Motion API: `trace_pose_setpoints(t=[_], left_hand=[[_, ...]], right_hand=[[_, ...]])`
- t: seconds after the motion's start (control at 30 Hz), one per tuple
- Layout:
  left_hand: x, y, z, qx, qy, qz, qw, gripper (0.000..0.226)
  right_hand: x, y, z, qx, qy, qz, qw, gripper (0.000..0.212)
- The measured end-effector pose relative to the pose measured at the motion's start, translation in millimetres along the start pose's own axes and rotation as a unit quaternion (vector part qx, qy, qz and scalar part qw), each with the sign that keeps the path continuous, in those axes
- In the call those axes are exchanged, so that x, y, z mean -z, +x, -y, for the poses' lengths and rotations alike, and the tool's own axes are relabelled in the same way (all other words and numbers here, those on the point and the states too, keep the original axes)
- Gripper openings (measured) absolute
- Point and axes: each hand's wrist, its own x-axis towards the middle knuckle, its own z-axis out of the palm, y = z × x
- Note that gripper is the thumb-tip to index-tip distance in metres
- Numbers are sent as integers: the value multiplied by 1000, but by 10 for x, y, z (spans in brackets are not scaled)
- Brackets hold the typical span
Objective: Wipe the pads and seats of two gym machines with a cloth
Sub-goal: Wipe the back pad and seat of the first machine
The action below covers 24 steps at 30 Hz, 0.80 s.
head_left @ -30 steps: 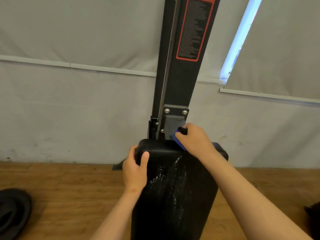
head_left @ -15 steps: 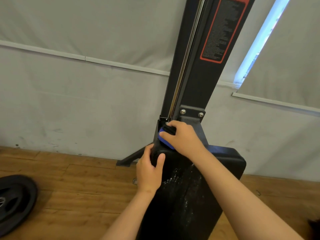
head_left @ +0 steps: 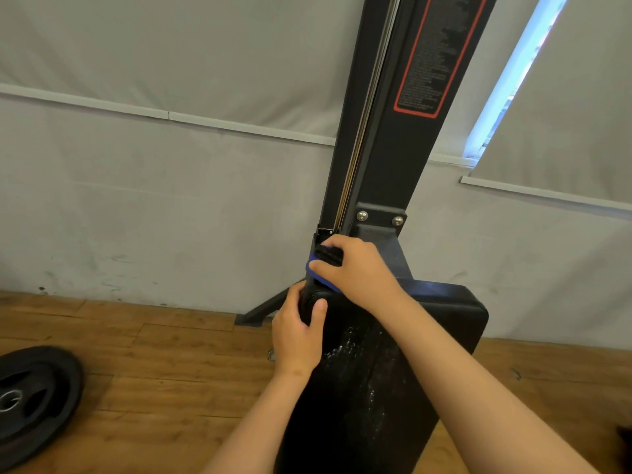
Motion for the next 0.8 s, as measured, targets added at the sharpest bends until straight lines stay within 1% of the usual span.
trace_pose_setpoints(t=[0.07,0.13,0.3,0.37,0.4,0.5,0.53,0.57,0.63,0.7,0.8], left_hand=[[-1,-10,21,10,-1,7,1000,43],[9,-20,39,17,2,19,1000,49],[92,-26,-47,41,-9,71,997,54],[137,-27,-103,45,-4,87,995,59],[154,-27,-126,48,0,95,994,57],[197,-40,-190,61,10,115,991,38],[220,-48,-218,64,13,115,991,35],[250,-58,-253,63,17,113,991,37],[308,-78,-349,52,30,99,993,49],[355,-108,-519,30,57,73,995,59],[382,-171,-821,-21,73,70,995,58]], right_hand=[[38,-44,-12,3,8,23,1000,24],[150,-101,-118,-13,9,27,1000,21],[499,-314,-584,-87,-4,-28,996,17],[609,-368,-755,-115,-12,-57,992,19],[650,-390,-823,-126,-11,-69,990,22],[725,-444,-926,-150,2,-77,986,26],[736,-458,-931,-151,6,-78,985,26],[738,-468,-932,-148,9,-83,985,25],[728,-491,-897,-137,13,-94,986,23],[697,-503,-807,-118,56,-83,988,22],[619,-516,-550,-90,179,-18,980,19]])
